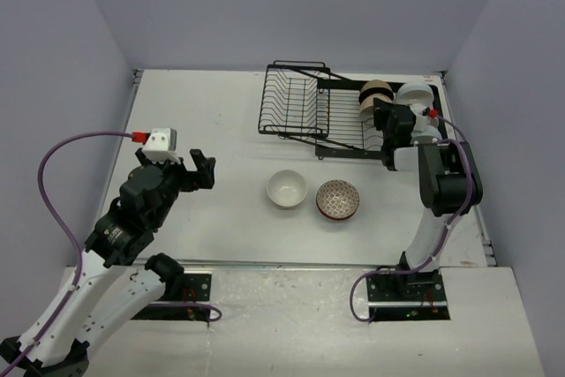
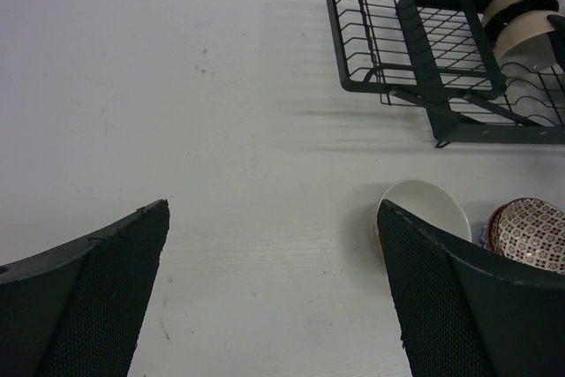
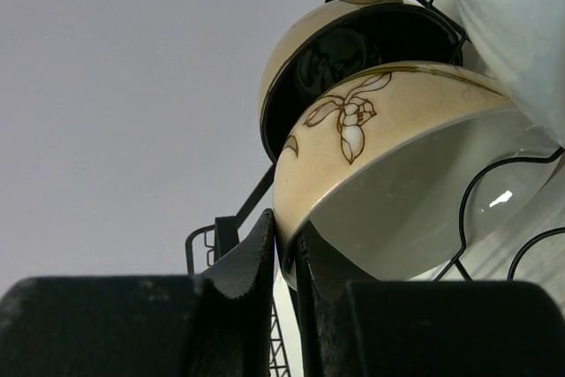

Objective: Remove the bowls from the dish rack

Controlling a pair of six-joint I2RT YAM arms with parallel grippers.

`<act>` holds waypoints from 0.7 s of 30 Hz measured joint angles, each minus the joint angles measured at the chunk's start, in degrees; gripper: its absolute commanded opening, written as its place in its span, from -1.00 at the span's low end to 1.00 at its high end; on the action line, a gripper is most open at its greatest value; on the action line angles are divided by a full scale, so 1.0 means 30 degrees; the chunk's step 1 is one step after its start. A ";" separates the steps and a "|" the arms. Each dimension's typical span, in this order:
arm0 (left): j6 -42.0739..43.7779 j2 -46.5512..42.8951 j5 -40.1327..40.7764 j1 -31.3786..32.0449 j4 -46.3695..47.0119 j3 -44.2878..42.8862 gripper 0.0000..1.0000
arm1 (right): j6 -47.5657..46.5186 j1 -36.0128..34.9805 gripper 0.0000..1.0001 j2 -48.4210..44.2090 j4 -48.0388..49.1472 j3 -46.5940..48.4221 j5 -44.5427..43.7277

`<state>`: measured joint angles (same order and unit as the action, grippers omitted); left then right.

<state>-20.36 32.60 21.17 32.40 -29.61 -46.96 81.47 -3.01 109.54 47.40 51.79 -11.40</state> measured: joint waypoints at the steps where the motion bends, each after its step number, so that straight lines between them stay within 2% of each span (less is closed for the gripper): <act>1: 0.0000 0.0000 0.0000 0.0000 0.0000 0.0000 1.00 | -0.0109 0.0000 -1.00 0.0007 0.0197 -0.0087 0.0007; 6: 0.0015 0.0000 -0.0007 0.0000 0.0000 0.0000 1.00 | -0.1013 -0.0022 -1.00 0.0452 0.2266 -0.0736 0.0197; 13: 0.0022 0.0007 -0.0087 0.0000 0.0000 0.0000 1.00 | -0.2484 0.0182 -1.00 0.2317 0.6921 -0.1093 0.1435; 21: 0.0146 0.0080 -0.0284 0.0000 0.0000 0.0000 1.00 | -0.4109 0.0328 -1.00 0.2776 0.8393 -0.1086 0.3184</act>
<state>-19.92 32.84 20.32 32.40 -29.61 -46.96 69.14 -2.02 117.86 72.58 48.53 -1.85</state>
